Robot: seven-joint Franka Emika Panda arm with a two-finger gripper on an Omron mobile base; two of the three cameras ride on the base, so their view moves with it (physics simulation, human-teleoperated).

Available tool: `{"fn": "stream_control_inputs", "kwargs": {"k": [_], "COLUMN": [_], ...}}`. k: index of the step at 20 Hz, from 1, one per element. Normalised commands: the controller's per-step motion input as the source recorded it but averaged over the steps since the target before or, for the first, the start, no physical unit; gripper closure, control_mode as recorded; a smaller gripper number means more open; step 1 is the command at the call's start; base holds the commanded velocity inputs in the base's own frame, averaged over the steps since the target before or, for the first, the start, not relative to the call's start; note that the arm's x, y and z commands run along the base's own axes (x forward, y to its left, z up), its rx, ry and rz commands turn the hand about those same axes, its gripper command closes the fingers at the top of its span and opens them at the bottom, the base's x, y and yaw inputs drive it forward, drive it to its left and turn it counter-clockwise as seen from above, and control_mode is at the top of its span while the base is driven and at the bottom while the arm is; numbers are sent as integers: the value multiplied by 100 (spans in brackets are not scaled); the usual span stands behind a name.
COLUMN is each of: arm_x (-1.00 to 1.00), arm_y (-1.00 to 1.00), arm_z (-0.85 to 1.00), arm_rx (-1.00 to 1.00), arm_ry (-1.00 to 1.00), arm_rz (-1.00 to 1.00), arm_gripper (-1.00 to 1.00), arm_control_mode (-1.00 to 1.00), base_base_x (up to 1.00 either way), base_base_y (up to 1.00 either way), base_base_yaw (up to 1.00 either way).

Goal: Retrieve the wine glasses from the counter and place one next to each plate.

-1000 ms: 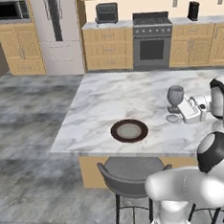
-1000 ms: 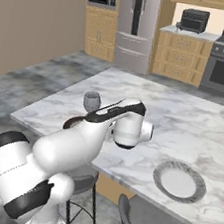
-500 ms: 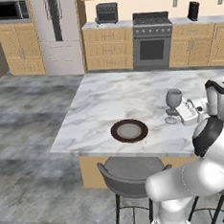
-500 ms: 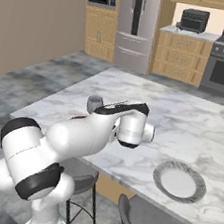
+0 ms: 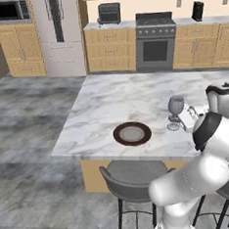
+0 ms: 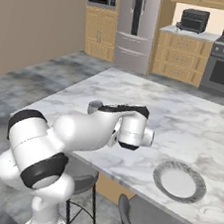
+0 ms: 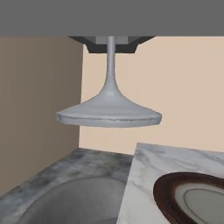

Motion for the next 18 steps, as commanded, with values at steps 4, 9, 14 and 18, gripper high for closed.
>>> {"fn": "stream_control_inputs", "kwargs": {"k": [4, 9, 14, 18], "arm_x": [10, 14, 10, 7], "arm_y": [0, 0, 0, 0], "arm_z": [-17, -20, -18, -18], "arm_rx": [0, 0, 0, 0], "arm_ry": [0, 0, 0, 0], "arm_rz": [0, 0, 0, 0], "arm_gripper": [100, 100, 100, 100], "arm_control_mode": [-100, -100, -100, -100], "base_base_x": [0, 0, 0, 0], "base_base_y": [0, 0, 0, 0], "base_base_yaw": [0, 0, 0, 0]}}
